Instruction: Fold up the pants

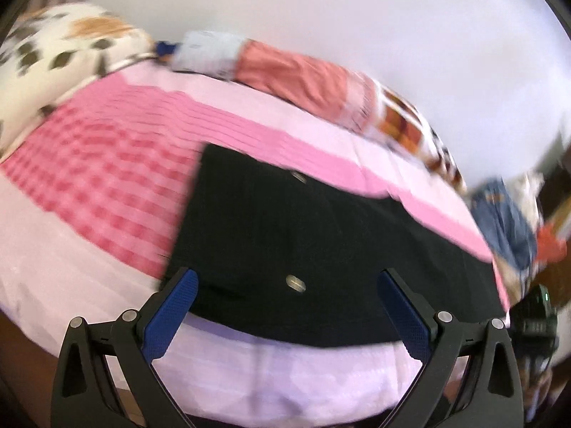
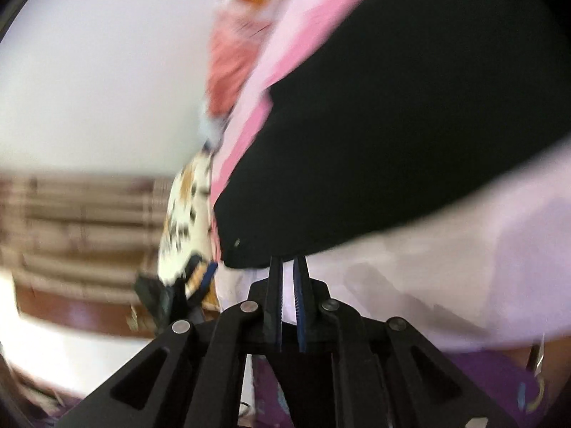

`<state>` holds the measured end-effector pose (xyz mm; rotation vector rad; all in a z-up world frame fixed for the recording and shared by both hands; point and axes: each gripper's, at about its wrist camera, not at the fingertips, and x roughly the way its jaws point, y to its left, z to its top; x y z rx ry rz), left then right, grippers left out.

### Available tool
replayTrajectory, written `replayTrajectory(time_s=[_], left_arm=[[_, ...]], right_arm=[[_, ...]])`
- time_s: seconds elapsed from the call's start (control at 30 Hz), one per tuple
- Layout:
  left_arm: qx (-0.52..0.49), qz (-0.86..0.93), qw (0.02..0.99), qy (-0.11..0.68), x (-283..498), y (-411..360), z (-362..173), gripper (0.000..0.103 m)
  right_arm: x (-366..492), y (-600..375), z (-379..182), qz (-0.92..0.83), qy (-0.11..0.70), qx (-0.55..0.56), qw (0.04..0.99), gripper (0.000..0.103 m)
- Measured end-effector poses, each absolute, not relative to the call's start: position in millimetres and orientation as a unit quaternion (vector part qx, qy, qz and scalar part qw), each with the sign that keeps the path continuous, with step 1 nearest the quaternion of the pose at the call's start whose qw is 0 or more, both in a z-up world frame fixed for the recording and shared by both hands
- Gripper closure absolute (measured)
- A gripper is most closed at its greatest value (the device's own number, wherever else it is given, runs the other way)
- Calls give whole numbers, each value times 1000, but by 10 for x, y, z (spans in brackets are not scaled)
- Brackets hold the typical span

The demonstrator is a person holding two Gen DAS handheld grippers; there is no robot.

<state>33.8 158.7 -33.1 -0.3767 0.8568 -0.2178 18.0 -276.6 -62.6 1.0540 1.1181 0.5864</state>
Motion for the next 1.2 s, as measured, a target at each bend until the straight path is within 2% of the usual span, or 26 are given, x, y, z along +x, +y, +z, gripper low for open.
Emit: replayTrajectory(time_s=[0.23, 0.37, 0.4, 0.53, 0.57, 0.6, 0.77, 0.97, 1.2], left_arm=[[-201, -37, 885, 419, 492, 2088, -552, 3], [-180, -27, 882, 435, 594, 2136, -762, 3], [-173, -25, 880, 441, 632, 2121, -810, 3], [-149, -14, 877, 457, 758, 2126, -940, 3], [-146, -13, 879, 453, 766, 2128, -930, 3], [-144, -12, 881, 450, 777, 2132, -912, 3], [-155, -26, 882, 443, 865, 2184, -823, 3], [-227, -30, 871, 435, 873, 2560, -671, 3], [-195, -47, 880, 431, 977, 2669, -566, 3]], right_arm=[[657, -1604, -459, 349, 501, 331, 719, 93], [749, -1055, -659, 345, 529, 210, 747, 93], [760, -981, -739, 337, 540, 197, 746, 101], [822, -1029, -755, 321, 545, 225, 742, 103], [811, -1034, -698, 324, 540, 225, 744, 95], [794, -1005, -637, 329, 532, 223, 748, 94], [841, -743, -341, 391, 494, 224, 744, 94], [1013, -536, -332, 414, 507, 218, 724, 94], [1119, -237, -372, 426, 511, 183, 724, 94]])
